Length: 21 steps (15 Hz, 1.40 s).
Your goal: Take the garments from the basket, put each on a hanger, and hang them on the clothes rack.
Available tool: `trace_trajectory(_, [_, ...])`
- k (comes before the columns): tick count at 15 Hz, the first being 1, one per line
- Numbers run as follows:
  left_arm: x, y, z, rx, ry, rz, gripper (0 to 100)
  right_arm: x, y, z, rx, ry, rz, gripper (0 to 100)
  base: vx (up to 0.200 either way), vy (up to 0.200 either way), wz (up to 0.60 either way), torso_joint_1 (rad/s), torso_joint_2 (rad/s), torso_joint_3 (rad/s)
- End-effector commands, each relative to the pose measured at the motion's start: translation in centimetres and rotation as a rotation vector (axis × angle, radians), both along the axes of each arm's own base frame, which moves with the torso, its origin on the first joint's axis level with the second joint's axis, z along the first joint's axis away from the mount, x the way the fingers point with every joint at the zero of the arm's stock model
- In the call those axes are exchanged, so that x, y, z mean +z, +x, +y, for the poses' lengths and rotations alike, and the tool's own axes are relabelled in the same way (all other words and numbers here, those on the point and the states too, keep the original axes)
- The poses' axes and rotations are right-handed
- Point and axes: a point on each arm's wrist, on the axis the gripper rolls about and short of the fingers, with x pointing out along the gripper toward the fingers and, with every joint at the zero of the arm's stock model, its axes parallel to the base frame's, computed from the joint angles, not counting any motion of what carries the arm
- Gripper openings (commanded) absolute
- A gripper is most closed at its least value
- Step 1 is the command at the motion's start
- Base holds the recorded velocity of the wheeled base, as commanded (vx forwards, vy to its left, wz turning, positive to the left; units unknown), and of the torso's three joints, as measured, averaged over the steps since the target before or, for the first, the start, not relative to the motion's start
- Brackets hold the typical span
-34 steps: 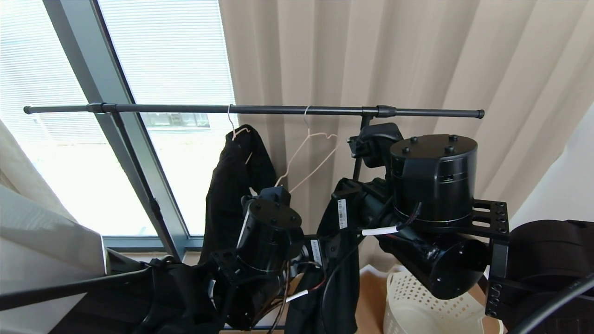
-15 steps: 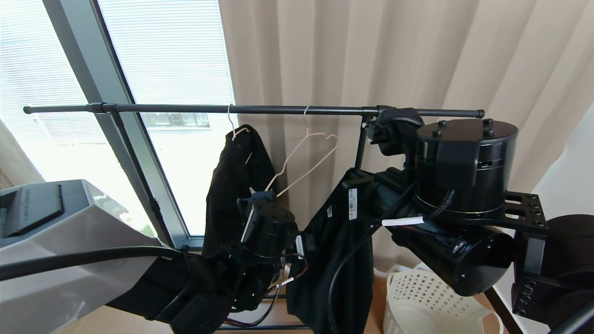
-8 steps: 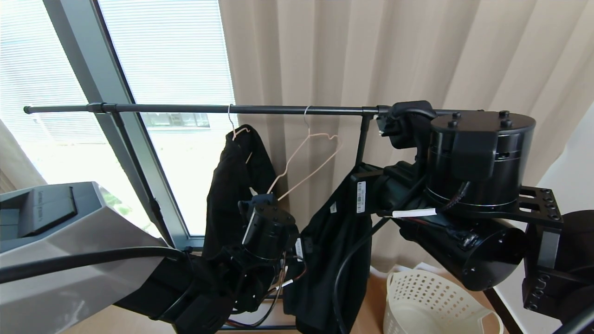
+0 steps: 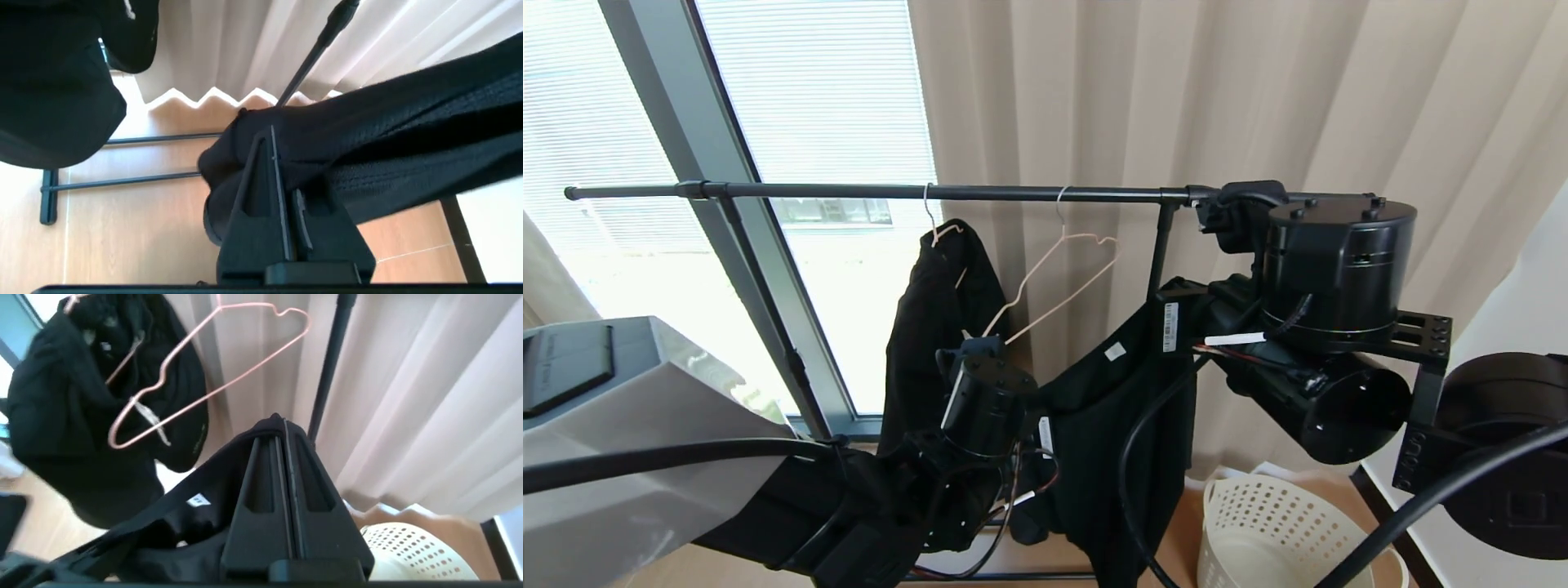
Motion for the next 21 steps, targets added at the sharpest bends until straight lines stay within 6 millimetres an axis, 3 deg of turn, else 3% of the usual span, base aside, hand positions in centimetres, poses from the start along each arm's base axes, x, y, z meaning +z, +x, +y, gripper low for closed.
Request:
trace_trajectory(1, [2.4, -0.5, 0.6, 0.001, -0.042, -0.048, 0, -1.5, 1.1, 0.0, -0.018, -0.042, 0.032, 0, 0.0, 0.0, 0.0, 0.0, 0.0, 0.0])
trace_trajectory(7, [5.9, -0.4, 2.7, 0.032, -0.112, -0.123, 0, -4.4, 0.7, -0.7, 0.07, -0.2, 0.114, 0, 0.0, 0.0, 0.0, 0.0, 0.0, 0.0])
trace_trajectory(14, [6.6, 0.0, 3.4, 0.05, -0.132, -0.138, 0, -5.3, 0.4, -0.9, 0.109, -0.228, 0.143, 0, 0.0, 0.0, 0.0, 0.0, 0.0, 0.0])
trace_trajectory(17, [7.2, 0.0, 3.3, 0.047, -0.145, -0.153, 0, -6.6, -0.1, -1.0, 0.209, -0.268, 0.191, 0, 0.0, 0.0, 0.0, 0.0, 0.0, 0.0])
trace_trajectory(18, [7.2, 0.0, 3.3, 0.047, -0.146, -0.154, 0, -6.8, -0.2, -1.1, 0.231, -0.27, 0.198, 100, 0.0, 0.0, 0.0, 0.0, 0.0, 0.0])
trace_trajectory(21, [7.4, -0.2, 3.2, 0.043, -0.15, -0.159, 0, -8.9, -0.2, -0.9, 0.298, -0.316, 0.196, 100, 0.0, 0.0, 0.0, 0.0, 0.0, 0.0])
